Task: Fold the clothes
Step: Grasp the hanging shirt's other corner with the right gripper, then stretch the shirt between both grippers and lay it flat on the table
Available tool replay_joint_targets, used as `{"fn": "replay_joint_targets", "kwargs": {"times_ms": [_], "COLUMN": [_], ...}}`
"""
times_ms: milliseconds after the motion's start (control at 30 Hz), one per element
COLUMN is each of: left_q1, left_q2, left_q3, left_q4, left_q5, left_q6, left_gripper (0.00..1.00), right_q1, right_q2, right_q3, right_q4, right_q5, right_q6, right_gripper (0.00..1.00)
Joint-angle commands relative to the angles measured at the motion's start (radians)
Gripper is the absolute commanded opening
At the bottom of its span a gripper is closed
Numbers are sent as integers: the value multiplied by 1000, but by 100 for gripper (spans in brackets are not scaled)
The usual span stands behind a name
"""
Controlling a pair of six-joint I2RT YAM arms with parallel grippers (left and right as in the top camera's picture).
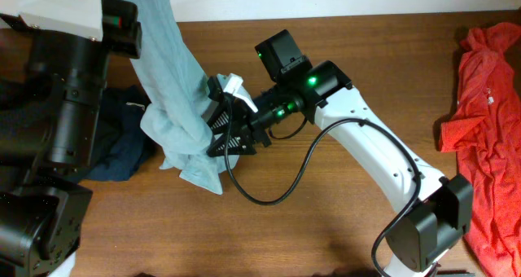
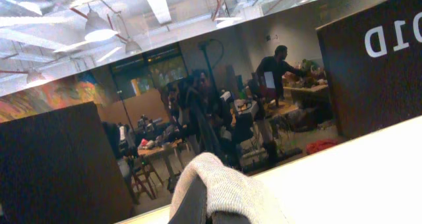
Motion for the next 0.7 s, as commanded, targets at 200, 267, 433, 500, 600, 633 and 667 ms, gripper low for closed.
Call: {"fn": "replay_joint_targets", "kwargs": {"times_ms": [200,267,433,500,600,633,667], "left_q1": [5,5,5,5,5,5,5], "left_q2": [-16,-16,-16,-15,-9,-4,-3], "left_q3": [25,25,25,25,25,25,25], "left_q4": [-14,-15,-26,-30,-29,-34,-38], "left_q5": [-19,-45,-93,-130,-225,-243,-244], "left_q6": [13,16,23,48,65,65,65], "left_gripper": [0,1,1,0,1,1,1], "right_q1": [-7,-32,-86,-116,-167,-201,-222], "right_q2": [-2,-16,-82,-130,-214,-273,-310], "right_q3": [6,6,8,14,43,67,82], "right_q4": [3,3,3,1,-24,-39,-43], "right_q5": [-45,67,333,498,763,921,1011], "right_q6": [58,140,260,314,396,460,499], "right_gripper": [4,4,4,4,4,4,4]}}
